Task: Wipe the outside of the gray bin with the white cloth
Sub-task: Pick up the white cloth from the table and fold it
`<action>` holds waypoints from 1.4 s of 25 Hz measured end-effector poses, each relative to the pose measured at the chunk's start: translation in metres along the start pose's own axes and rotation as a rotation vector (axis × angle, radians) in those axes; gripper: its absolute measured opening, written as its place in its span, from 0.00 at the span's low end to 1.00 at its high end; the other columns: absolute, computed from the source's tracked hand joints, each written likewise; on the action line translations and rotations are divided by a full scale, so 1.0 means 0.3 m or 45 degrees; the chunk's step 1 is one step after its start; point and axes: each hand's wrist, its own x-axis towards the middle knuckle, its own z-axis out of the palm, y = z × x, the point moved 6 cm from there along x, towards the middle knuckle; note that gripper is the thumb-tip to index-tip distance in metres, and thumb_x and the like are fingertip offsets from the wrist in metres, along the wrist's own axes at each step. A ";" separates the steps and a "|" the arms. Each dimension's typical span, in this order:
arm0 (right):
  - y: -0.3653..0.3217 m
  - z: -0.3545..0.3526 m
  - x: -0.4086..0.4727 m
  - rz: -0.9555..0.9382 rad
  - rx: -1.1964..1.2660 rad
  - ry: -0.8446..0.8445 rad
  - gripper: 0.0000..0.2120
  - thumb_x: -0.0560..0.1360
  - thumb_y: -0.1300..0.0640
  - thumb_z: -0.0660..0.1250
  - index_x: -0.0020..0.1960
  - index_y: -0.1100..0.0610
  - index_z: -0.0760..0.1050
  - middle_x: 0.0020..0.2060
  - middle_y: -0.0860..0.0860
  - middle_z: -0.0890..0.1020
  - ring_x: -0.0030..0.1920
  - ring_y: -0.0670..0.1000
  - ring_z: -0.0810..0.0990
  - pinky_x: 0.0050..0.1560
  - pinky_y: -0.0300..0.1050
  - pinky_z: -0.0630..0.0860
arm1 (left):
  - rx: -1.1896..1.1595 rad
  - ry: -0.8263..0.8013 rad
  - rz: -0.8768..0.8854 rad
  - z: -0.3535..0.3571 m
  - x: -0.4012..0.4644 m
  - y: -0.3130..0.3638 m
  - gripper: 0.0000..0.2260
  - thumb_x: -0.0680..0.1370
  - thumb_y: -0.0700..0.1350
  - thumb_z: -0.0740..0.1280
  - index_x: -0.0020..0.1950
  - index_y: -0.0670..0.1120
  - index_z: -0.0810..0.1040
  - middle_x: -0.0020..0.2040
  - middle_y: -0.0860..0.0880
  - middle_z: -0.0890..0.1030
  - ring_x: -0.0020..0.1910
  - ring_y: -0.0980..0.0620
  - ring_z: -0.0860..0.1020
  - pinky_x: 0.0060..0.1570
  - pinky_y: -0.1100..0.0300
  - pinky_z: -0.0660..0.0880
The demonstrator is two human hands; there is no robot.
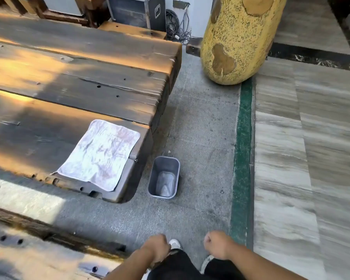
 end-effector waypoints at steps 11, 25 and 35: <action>-0.300 -0.118 0.113 -0.193 -0.275 -0.125 0.11 0.77 0.57 0.57 0.40 0.56 0.75 0.43 0.54 0.79 0.46 0.54 0.77 0.42 0.44 0.73 | -0.450 0.087 -0.219 -0.121 0.045 -0.097 0.10 0.80 0.44 0.60 0.43 0.41 0.75 0.54 0.35 0.83 0.53 0.38 0.81 0.44 0.56 0.71; -0.373 -0.474 0.343 -0.357 -0.647 -0.193 0.09 0.78 0.54 0.61 0.40 0.54 0.74 0.41 0.52 0.78 0.43 0.53 0.76 0.47 0.45 0.75 | -1.119 0.441 -0.579 -0.211 -0.042 -0.172 0.08 0.75 0.41 0.61 0.36 0.42 0.73 0.35 0.40 0.77 0.30 0.44 0.73 0.33 0.56 0.68; -0.683 -0.588 0.493 -0.436 -0.694 -0.143 0.07 0.79 0.55 0.60 0.44 0.52 0.75 0.46 0.53 0.78 0.47 0.54 0.74 0.56 0.45 0.74 | -1.277 0.645 -0.620 -0.374 -0.065 -0.191 0.08 0.76 0.47 0.67 0.41 0.44 0.77 0.38 0.45 0.84 0.38 0.44 0.81 0.41 0.55 0.77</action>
